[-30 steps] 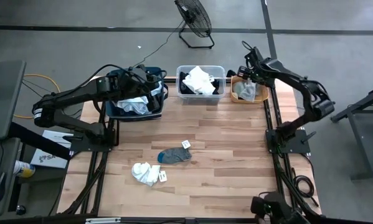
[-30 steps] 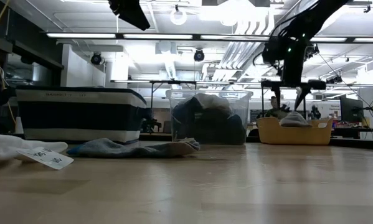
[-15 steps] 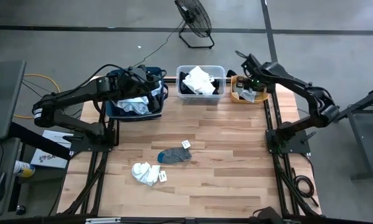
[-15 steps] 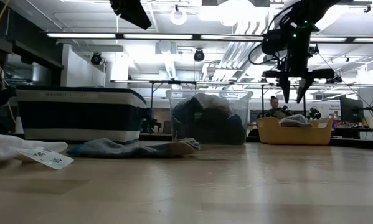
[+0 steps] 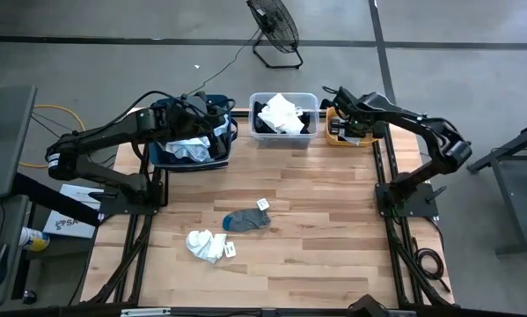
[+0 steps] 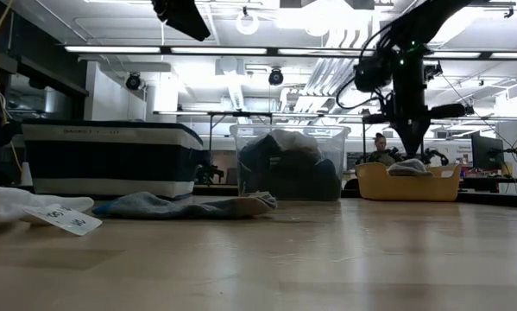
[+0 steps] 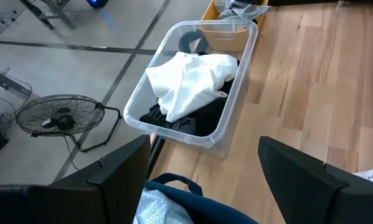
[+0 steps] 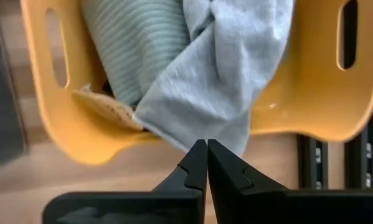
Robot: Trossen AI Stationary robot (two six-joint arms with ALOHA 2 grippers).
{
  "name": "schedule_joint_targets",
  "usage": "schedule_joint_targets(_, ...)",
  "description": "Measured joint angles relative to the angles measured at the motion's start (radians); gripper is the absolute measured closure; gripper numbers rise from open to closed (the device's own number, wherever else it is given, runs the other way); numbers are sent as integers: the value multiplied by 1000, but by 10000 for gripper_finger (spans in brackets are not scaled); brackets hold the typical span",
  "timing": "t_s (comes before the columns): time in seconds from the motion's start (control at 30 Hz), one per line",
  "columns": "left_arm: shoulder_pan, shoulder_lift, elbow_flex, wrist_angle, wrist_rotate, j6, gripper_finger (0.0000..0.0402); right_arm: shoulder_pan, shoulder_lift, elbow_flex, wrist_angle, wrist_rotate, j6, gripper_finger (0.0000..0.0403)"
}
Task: Pick & Place Cloths
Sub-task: Put the gray sock into the yellow bin
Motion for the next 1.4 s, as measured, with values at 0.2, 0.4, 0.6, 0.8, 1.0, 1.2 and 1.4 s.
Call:
schedule_joint_targets(0.2,0,0,0,1,21,-4,108,-35,48,-30,97,0,-6,399)
schedule_joint_targets(0.4,0,0,0,1,21,-3,108,-57,94,-31,233,0,-24,399)
schedule_joint_targets(0.6,0,0,0,-20,21,-3,108,-81,139,-31,358,3,-22,400)
schedule_joint_targets(0.8,0,0,0,-40,20,-4,108,-92,217,-31,415,3,2,400)
schedule_joint_targets(1.0,0,0,0,-47,20,-5,108,-92,259,-29,439,-20,1,400)
schedule_joint_targets(1.2,0,0,0,-47,20,-5,108,-92,207,-32,427,-38,-27,399)
schedule_joint_targets(1.4,0,0,0,-47,19,-5,108,-92,127,-33,418,-46,-82,386)
